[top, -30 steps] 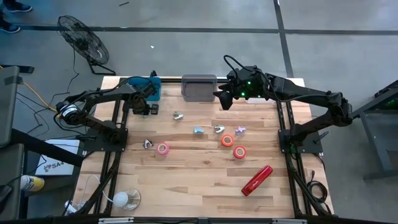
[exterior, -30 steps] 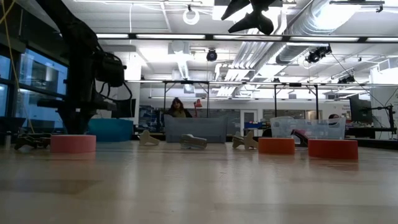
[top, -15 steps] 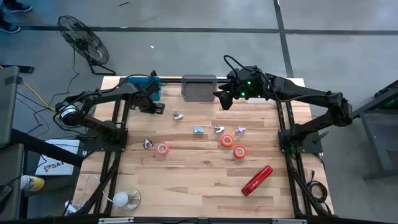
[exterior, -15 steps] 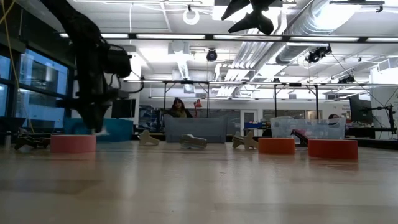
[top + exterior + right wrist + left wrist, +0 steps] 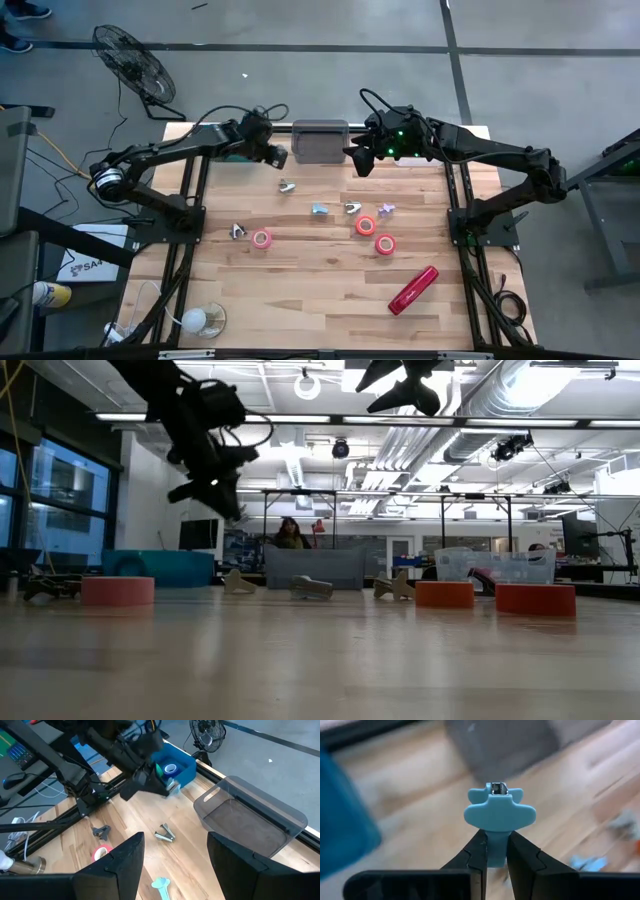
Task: Pick and place Stapler, Stapler remover, tape
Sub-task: Put the left blue staple remover into the black bin
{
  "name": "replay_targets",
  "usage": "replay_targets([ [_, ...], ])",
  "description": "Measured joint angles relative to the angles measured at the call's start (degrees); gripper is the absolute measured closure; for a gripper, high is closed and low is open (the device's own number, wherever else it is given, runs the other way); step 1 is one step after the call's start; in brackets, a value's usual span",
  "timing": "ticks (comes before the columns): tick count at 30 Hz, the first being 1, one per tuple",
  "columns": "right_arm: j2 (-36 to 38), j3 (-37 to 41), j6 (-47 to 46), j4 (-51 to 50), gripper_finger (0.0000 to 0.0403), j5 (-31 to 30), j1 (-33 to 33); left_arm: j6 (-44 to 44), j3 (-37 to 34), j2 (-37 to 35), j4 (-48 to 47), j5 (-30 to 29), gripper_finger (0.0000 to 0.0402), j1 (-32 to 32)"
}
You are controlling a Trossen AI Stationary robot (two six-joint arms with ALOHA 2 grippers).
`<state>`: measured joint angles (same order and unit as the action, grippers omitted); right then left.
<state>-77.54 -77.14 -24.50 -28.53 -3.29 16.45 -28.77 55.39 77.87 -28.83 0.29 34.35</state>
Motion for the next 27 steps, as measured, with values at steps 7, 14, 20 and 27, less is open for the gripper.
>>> replay_targets([
  [7,0.0,0.0,-0.1,0.0,0.0194,0.0,0.0,-3.2,0.8,0.0,6.5,0.7,0.0358,0.1],
  [14,0.0,0.0,-0.1,0.0,0.0194,0.0,0.0,-6.5,0.9,2.5,12.1,2.0,0.0354,0.0],
  [20,0.0,0.0,-0.1,0.0,0.0194,0.0,0.0,-9.4,0.9,6.5,16.2,1.9,0.0352,-0.3],
  [27,0.0,0.0,0.0,0.0,0.0194,0.0,0.0,-11.9,0.9,10.7,23.8,1.6,0.0350,-0.3],
])
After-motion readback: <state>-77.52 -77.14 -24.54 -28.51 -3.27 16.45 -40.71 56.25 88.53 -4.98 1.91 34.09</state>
